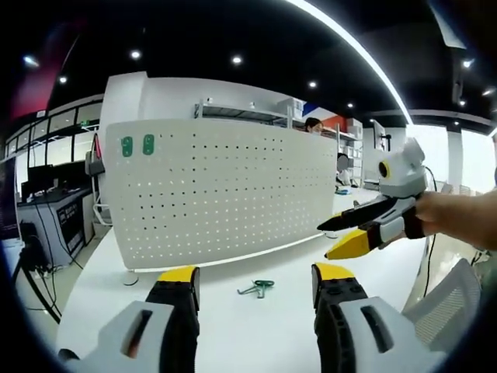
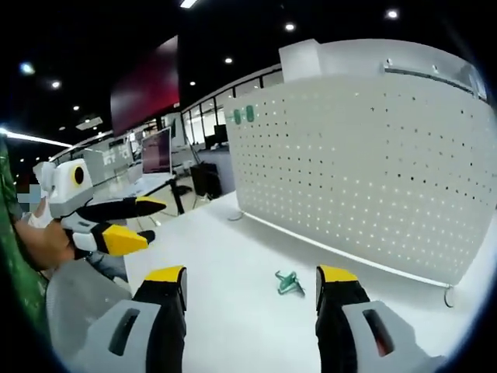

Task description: Insert the hook assembly into the mounting plate slot until the hook locks in place.

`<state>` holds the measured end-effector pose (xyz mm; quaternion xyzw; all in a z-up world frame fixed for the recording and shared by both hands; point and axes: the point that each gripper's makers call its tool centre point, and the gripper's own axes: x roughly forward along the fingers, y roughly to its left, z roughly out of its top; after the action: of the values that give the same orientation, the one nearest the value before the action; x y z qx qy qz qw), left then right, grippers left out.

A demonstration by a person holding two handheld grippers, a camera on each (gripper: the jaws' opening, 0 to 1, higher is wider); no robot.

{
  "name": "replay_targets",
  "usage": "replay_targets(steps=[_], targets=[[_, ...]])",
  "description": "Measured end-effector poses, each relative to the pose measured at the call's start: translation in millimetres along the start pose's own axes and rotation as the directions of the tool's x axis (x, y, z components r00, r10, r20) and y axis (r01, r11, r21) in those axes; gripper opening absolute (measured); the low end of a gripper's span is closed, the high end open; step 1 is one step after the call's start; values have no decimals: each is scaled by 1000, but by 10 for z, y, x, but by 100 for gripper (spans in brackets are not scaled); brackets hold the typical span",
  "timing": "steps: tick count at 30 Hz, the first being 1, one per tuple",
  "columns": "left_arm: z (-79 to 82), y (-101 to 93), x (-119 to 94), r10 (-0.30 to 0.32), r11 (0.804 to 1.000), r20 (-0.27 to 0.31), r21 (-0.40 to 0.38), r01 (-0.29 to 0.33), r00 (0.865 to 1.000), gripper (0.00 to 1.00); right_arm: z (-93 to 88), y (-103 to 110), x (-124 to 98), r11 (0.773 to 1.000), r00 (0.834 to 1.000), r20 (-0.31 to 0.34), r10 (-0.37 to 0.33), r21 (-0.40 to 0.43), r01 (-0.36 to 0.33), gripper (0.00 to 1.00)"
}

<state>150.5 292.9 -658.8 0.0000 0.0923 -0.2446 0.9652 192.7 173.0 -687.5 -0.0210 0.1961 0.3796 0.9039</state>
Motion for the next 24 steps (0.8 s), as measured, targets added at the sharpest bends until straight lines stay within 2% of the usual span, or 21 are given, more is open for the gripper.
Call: replay_targets(steps=[24], targets=[[-210,-117,43,-47,999,-49,-9,47,998,59,-378,-102,606,1000,991,-133,16,28,-13,56]])
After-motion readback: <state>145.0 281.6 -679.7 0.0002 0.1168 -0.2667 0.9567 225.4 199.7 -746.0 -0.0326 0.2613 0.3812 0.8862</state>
